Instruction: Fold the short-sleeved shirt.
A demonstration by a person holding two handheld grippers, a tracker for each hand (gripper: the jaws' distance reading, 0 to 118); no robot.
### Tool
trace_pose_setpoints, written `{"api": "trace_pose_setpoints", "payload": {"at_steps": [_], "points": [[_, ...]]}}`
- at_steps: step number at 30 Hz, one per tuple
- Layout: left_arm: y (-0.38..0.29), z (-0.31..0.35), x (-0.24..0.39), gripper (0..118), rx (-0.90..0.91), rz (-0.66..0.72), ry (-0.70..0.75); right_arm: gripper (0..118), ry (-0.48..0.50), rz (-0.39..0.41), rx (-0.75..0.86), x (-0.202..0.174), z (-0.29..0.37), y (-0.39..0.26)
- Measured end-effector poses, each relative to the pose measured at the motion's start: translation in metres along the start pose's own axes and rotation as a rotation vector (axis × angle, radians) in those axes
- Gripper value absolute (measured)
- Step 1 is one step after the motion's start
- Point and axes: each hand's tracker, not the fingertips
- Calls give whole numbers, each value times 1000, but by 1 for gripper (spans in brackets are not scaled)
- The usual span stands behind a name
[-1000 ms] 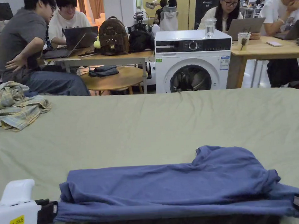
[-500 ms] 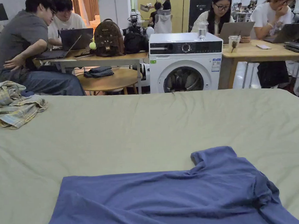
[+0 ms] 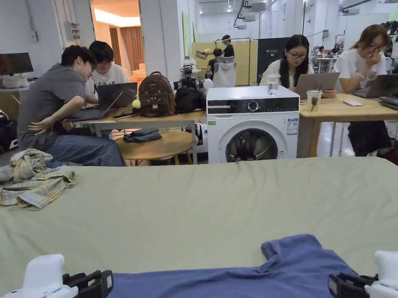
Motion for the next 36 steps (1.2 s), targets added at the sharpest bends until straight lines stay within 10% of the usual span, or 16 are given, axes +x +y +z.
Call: {"api": "trace_pose_setpoints", "payload": {"at_steps": [2, 4, 9, 18, 22, 30, 36], "points": [[0, -7, -1, 1, -14, 34, -8, 17, -10, 45, -24, -11, -12, 3], [-3, -11, 3, 0, -12, 25, 31, 0, -64, 103, -14, -21, -21, 2], [0, -14, 10, 0, -70, -230, 109, 0, -82, 105, -52, -29, -39, 1], [39, -63, -23, 0, -142, -146, 110, 0, -57, 53, -90, -22, -59, -4], [63, -119, -59, 50, -371, -128, 57, 0, -3, -3, -93, -7, -60, -4], [47, -227, -105, 50, -600, -28, 157, 0, -26, -46, -124, 36, -56, -4], [26, -241, -99, 5, -637, -63, 212, 0, -40, -99, -143, 64, -49, 8]]}}
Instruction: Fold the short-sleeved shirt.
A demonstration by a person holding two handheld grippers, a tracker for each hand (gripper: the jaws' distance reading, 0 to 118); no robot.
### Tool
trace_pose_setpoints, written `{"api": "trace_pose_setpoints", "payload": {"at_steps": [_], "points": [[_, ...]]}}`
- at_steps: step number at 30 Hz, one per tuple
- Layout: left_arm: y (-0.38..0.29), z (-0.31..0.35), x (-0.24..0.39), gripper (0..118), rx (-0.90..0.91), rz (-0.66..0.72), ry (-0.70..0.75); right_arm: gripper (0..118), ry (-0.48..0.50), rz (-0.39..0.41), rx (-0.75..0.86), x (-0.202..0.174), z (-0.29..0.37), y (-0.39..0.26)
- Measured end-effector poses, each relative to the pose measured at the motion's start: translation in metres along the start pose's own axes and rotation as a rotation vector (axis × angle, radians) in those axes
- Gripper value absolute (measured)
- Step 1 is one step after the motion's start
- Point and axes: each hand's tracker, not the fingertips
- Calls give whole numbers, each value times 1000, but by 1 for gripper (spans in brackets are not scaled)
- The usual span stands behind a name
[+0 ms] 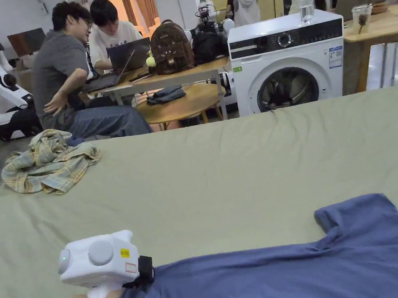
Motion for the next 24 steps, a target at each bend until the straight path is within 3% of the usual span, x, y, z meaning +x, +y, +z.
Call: {"api": "trace_pose_setpoints", "payload": {"at_steps": [5, 6, 8, 9, 12, 17, 18, 19, 20, 21, 23, 24], "points": [[7, -9, 6, 0, -38, 0, -90, 0, -22, 65, -45, 1, -21, 52], [10, -8, 7, 0, -44, 5, -108, 11, -39, 78, -91, 2, -33, 68], [13, -7, 7, 0, -60, 2, -107, 61, -34, 61, -233, 8, -71, 94], [14, -7, 6, 0, -67, 11, -109, 66, -26, 51, -293, 12, -94, 104], [13, -8, 6, 0, -70, 27, -107, 64, -126, -6, -450, 29, -160, 120], [12, -9, 9, 0, -72, 16, -97, 60, -177, 17, -527, 37, -206, 114], [11, -9, 11, 0, -69, 11, -91, 55, -185, 33, -491, 32, -198, 112], [11, -10, 12, 0, -66, 6, -86, 39, -190, 63, -476, 28, -191, 111], [11, -11, 13, 0, -62, 2, -79, 13, -203, 123, -470, 23, -187, 110], [11, -12, 15, 0, -60, 1, -73, 0, -196, 147, -481, 19, -186, 109], [11, -11, 19, 0, -55, 12, -55, 0, -163, 75, -486, 17, -182, 100], [12, -8, 22, 0, -57, 17, -44, 0, -173, 115, -455, 13, -179, 96]]}}
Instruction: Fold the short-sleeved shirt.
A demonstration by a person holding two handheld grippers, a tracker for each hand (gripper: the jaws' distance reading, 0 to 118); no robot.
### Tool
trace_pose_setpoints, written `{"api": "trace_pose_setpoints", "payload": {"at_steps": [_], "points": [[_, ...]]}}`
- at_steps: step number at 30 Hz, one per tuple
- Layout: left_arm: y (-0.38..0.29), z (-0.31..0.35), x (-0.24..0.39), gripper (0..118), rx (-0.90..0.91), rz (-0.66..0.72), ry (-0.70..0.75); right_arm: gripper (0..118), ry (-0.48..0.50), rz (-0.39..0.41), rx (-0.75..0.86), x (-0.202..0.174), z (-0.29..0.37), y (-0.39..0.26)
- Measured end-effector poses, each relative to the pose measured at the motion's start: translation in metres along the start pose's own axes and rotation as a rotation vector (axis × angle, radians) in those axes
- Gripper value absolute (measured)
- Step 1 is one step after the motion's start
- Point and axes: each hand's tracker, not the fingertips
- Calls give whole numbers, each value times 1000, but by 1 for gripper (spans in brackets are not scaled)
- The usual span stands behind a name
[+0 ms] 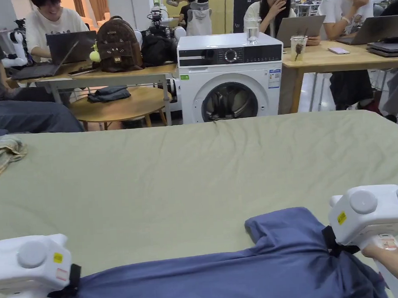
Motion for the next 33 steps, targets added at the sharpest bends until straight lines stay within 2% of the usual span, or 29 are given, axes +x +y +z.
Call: {"api": "trace_pose_setpoints", "payload": {"at_steps": [1, 3, 5, 8, 10, 13, 15, 16, 18, 21, 23, 28, 29, 31, 32, 33], "points": [[2, 5, 2, 0, 7, -3, 15, 0, -33, 32, 45, -2, 5, -3], [-12, 32, 9, 0, 142, -37, 22, 0, 20, 15, 141, 1, 35, -15], [-31, 62, 10, 0, 221, -113, -55, 0, 48, 49, 186, 7, 68, -30], [-72, 103, 12, 0, 247, -124, -137, 0, 81, 72, 247, 14, 118, -69], [-107, 129, 10, 0, 291, -144, -186, 0, 117, 51, 270, 23, 141, -101], [-156, 159, 5, 0, 302, -116, -178, 0, 107, 44, 293, 32, 165, -155], [-189, 176, 0, 0, 314, -27, -209, 0, 119, -12, 292, 40, 171, -189], [-200, 178, -2, 0, 320, -31, -240, 0, 137, -33, 278, 42, 171, -203], [-222, 178, 0, 0, 298, -67, -170, 0, 131, -41, 276, 45, 169, -231], [-240, 160, -4, 0, 243, -59, -168, 0, 113, -38, 257, 41, 159, -254], [-251, 149, -3, 0, 235, -56, -164, 0, 119, -65, 252, 40, 153, -264], [-257, 135, -6, 0, 245, -54, -144, 0, 103, -53, 245, 34, 148, -281], [-257, 135, -7, 0, 258, -45, -152, 3, 98, -52, 259, 32, 147, -283], [-256, 141, -10, 36, 269, -38, -184, 40, 76, -49, 291, 33, 152, -282], [-256, 149, -7, 47, 306, -42, -186, 48, 42, -57, 332, 34, 159, -282], [-255, 160, -5, 52, 358, -52, -182, 49, 36, -51, 371, 34, 169, -281]]}}
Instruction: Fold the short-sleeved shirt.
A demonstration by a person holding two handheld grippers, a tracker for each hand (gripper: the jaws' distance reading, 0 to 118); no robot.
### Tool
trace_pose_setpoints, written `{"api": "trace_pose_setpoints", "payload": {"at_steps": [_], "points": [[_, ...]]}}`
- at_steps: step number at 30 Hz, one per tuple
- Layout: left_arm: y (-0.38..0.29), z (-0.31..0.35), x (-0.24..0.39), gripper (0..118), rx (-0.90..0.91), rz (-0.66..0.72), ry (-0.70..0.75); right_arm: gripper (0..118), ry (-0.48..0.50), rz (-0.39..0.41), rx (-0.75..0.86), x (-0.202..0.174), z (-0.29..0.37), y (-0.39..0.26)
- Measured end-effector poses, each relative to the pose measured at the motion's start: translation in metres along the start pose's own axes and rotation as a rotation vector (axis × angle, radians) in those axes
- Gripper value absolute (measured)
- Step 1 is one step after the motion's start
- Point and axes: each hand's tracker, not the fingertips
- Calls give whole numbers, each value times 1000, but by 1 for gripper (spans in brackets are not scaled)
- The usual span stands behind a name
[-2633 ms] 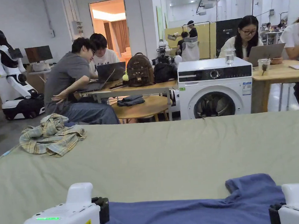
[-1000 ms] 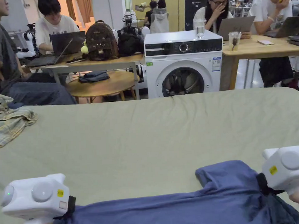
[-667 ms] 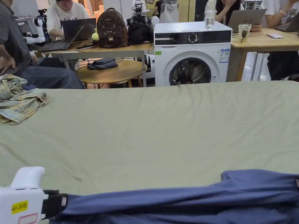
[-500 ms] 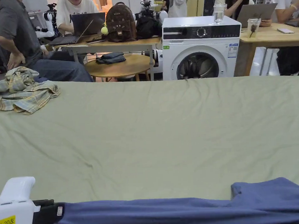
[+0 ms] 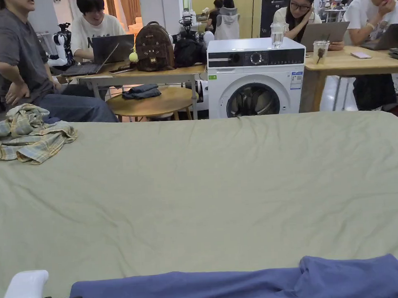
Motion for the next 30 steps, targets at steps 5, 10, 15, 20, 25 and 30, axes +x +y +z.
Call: {"api": "trace_pose_setpoints", "payload": {"at_steps": [5, 10, 15, 20, 25, 30], "points": [[54, 30, 29, 52, 190, -83, 72, 52, -5, 39, 179, -18, 26, 46], [100, 8, 53, 52, 251, -74, 51, 53, 66, 41, 198, -61, 0, 85], [110, -21, 79, 52, 274, -95, 88, 42, 73, 77, 195, -105, -34, 90], [109, -34, 85, 0, 197, -219, 156, 0, 44, 94, 185, -123, -53, 83], [102, -25, 76, 0, 190, -179, 122, 0, 47, 89, 179, -122, -53, 76], [91, -3, 48, 0, 213, -154, 137, 0, 69, 81, 207, -116, -41, 68]]}}
